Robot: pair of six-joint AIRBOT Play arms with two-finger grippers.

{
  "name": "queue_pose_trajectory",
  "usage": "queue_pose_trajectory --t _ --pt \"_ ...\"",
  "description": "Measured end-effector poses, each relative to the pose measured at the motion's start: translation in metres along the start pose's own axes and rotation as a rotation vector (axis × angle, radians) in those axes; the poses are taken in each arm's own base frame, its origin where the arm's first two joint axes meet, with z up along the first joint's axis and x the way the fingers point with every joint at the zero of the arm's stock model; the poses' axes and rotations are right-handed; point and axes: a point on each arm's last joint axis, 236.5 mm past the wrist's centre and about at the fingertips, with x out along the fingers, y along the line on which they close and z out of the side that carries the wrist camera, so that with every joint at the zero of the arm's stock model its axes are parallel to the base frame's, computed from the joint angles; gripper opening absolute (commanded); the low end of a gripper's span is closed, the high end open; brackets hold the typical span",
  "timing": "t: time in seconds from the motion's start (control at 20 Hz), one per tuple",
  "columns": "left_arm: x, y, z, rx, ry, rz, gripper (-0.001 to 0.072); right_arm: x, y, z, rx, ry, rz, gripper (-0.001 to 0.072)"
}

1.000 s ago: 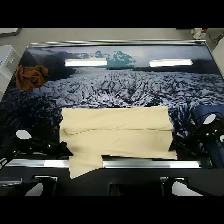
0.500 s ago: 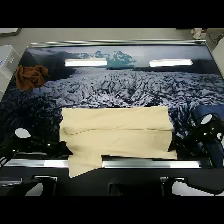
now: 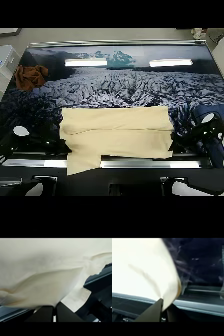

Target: Fold the clothes and pants, and hang the long-sleeved shirts on hangers.

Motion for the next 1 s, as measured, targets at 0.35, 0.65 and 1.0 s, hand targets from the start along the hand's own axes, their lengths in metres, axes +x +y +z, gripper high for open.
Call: queue_pose_trajectory --t 0.35,0.65,1.0 --pt "-0.077 -0.019 0.074 0.172 -0.158 0.137 0.0020 -0.069 0.035 0.057 -0.091 -0.251 -0.007 0.0046" --pt "-0.091 -0.017 0.162 0.172 -0.199 0.165 0.0021 -0.091 0.066 0.141 -0.135 -0.418 -0.060 0.0047" --pt "-0.075 -0.013 0.235 0.147 -0.200 0.112 0.0021 -0.072 0.090 0.194 -0.107 -0.467 0.028 0.0049"
